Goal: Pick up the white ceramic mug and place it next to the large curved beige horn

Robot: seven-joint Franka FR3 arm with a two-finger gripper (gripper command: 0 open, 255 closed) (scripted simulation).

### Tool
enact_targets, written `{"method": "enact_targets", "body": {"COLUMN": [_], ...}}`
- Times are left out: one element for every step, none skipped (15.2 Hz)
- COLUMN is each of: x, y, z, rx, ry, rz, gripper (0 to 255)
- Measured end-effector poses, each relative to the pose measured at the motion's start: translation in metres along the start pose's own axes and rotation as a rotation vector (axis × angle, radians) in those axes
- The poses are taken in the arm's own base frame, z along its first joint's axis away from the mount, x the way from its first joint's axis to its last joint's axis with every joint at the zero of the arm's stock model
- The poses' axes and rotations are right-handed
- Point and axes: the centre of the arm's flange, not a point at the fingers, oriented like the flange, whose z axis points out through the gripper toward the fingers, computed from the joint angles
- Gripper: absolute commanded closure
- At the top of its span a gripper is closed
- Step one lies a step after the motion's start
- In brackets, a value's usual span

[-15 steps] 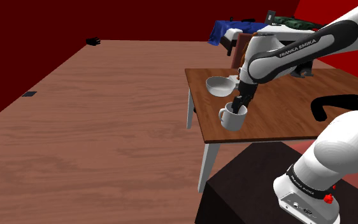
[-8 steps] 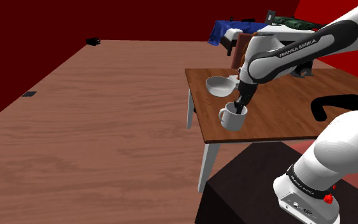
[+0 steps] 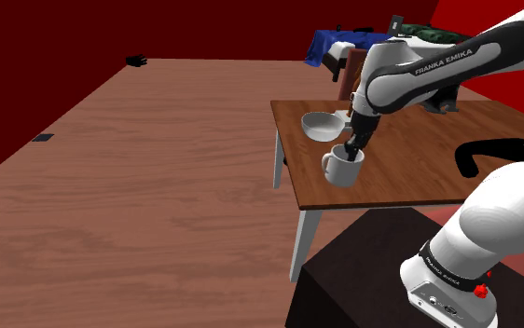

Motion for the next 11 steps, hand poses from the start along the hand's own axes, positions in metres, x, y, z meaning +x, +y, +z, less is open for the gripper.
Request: {"method": "enact_targets", "body": {"x": [0.000, 0.000, 0.000, 0.000, -0.001, -0.001, 0.000, -0.002, -0.002, -0.003, -0.003], "y": [0.001, 0.000, -0.001, -0.001, -0.001, -0.001, -0.001, -0.001, -0.001, -0.001, -0.001], "z": [-0.006, -0.010, -0.015, -0.021, -0.026, -0.031, -0.036, -0.041, -0.046, -0.052, -0.057], "rx": [0.000, 0.000, 0.000, 0.000, 0.000, 0.000, 0.000, 0.000, 0.000, 0.000, 0.000], "ry": [0.000, 0.000, 0.000, 0.000, 0.000, 0.000, 0.000, 0.000, 0.000, 0.000, 0.000], "rz": [0.000, 0.000, 0.000, 0.000, 0.000, 0.000, 0.000, 0.000, 0.000, 0.000, 0.000], "gripper": [255, 255, 255, 255, 255, 255, 255, 255, 255, 255, 255]}}
